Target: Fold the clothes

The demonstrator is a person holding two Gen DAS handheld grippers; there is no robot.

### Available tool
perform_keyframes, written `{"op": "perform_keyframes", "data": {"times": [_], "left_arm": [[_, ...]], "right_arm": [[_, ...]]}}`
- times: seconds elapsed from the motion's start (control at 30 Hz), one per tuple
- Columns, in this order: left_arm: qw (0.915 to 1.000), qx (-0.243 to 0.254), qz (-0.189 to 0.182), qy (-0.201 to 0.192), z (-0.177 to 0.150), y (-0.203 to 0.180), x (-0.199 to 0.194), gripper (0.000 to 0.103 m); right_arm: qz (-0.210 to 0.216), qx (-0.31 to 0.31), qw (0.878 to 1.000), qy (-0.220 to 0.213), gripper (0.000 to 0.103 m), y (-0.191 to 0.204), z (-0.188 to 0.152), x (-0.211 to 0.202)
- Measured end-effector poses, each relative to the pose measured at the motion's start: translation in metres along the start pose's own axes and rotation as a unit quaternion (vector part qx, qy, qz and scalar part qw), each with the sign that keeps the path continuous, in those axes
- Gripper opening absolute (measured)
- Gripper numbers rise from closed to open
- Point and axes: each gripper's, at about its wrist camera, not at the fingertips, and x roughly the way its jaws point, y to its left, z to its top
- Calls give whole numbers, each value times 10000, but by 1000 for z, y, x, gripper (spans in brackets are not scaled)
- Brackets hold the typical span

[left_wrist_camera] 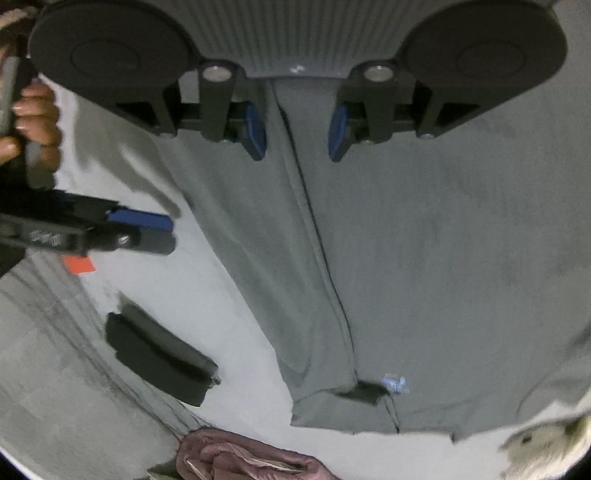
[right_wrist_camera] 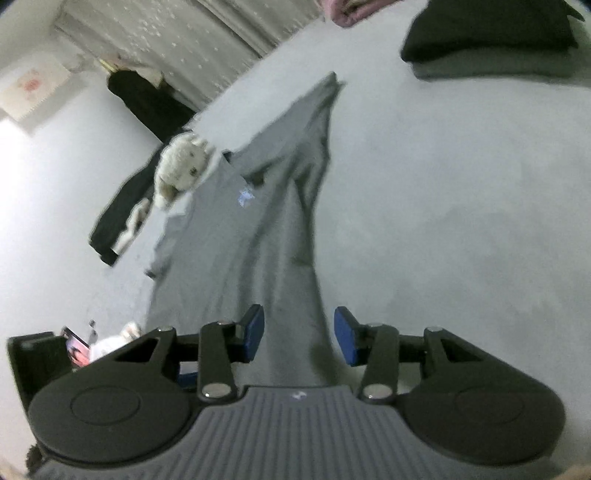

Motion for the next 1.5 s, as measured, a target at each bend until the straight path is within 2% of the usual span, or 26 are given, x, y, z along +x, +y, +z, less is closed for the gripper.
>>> {"op": "perform_keyframes", "data": {"times": [0.1,0.2,0.23,0.27,0.33,0.4,0.47,0.6,0.77,0.87,0.9,0.93,0.97,1.0,1.03,1.1,1.13,1.23,1.3,1.4,1.5], "left_arm": [[9984,-201,-501,179,-13,-1,-1,37],[9967,-305,-742,120,-28,-1,1,36],[9959,-352,-825,94,-33,-1,2,32],[9945,-498,-926,22,-36,2,4,17],[9901,-807,-1141,-115,-41,10,7,4],[9779,-1388,-1555,-147,-43,20,12,3],[9645,-1819,-1899,-237,-44,28,10,3],[9442,-2305,-2328,-343,-43,28,5,3],[9282,-2663,-2575,-363,-44,25,5,3],[9223,-2768,-2669,-392,-45,23,4,3],[9223,-2772,-2660,-412,-45,24,3,3],[9242,-2738,-2625,-442,-45,23,2,3],[9267,-2683,-2591,-463,-45,23,0,3],[9293,-2620,-2559,-479,-45,23,-1,3],[9318,-2556,-2528,-492,-45,23,-2,3],[9387,-2383,-2449,-460,-45,23,-2,3],[9430,-2274,-2390,-430,-45,22,0,3],[9614,-1865,-2010,-235,-49,18,9,3],[9690,-1727,-1761,-118,-54,20,14,5],[9706,-1659,-1745,-68,-60,30,10,8],[9732,-1549,-1697,-136,-63,42,-2,16]], "right_arm": [[-227,-198,9994,194,47,0,-13,-1],[-355,-598,9974,210,47,6,-33,-13],[-357,-755,9963,183,47,10,-41,-19],[-327,-898,9953,130,47,13,-50,-25],[-296,-1242,9918,-58,50,19,-71,-38],[-313,-1611,9861,-254,54,26,-91,-49],[-392,-2068,9769,-376,63,32,-109,-54],[-747,-2705,9579,-611,64,40,-134,-54],[-825,-2891,9496,-888,64,50,-141,-42],[-1124,-3060,9396,-1045,64,56,-142,-28],[-1296,-3158,9332,-1128,64,58,-142,-24],[-1520,-3296,9233,-1253,60,58,-143,-22],[-1731,-3418,9133,-1381,38,58,-144,-20],[-1882,-3473,9064,-1498,24,56,-142,-21],[-1927,-3418,9066,-1552,10,52,-138,-24],[-1824,-3182,9158,-1638,9,45,-132,-33],[-1820,-3190,9156,-1636,6,45,-131,-35],[-1997,-3329,9115,-1360,6,41,-133,-24],[-2119,-3415,9087,-1128,6,36,-136,-12],[-2208,-3730,8939,-1146,6,39,-142,-10],[-2166,-3774,8927,-1175,6,40,-146,-16]]}}
